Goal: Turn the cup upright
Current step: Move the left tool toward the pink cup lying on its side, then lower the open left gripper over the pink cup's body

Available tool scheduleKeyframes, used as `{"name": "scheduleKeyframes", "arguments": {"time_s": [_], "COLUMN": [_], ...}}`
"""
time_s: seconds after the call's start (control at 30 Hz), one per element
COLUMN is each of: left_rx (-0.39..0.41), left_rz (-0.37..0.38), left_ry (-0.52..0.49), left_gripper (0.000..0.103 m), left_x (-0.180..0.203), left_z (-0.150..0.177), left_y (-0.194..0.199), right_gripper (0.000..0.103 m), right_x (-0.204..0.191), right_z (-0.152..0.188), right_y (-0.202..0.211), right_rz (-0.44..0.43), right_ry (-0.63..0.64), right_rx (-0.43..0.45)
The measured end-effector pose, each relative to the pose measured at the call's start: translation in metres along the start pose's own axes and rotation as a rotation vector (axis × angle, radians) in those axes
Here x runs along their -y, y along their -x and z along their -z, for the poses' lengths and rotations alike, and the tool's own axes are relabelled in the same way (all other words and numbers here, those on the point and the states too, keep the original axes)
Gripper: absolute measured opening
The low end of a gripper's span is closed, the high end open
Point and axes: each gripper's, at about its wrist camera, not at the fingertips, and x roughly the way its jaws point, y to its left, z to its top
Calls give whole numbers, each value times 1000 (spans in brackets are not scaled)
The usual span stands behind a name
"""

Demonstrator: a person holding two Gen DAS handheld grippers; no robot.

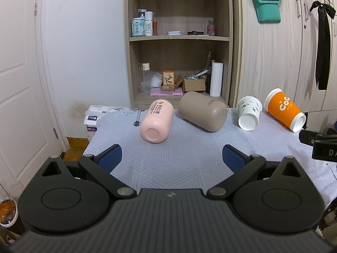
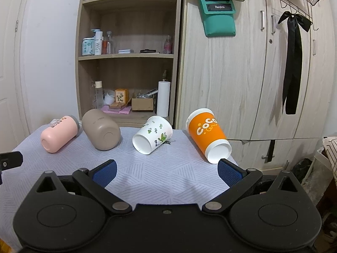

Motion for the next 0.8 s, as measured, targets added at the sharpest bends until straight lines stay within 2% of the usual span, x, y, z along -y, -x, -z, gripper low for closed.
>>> {"name": "scheduleKeyframes", "arguments": {"time_s": [0.47,0.63,0.8], "left_rx": [-15,-55,-53], "left_rz": [-7,59,63], "left_ry": [-11,27,28], "left_gripper": [103,103,103], "left_x": [4,-4,-16], "left_z": [0,-5,-19], "left_y": [-3,-3,1], "right_gripper": [103,103,103], "right_x": [1,0,-7], "right_z": [1,0,-5], "right_y": [-5,-6,-9], "right_rz": [-5,-33,-65], "right_ry": [1,-5,16], "right_rx": [-17,-24,-15]}}
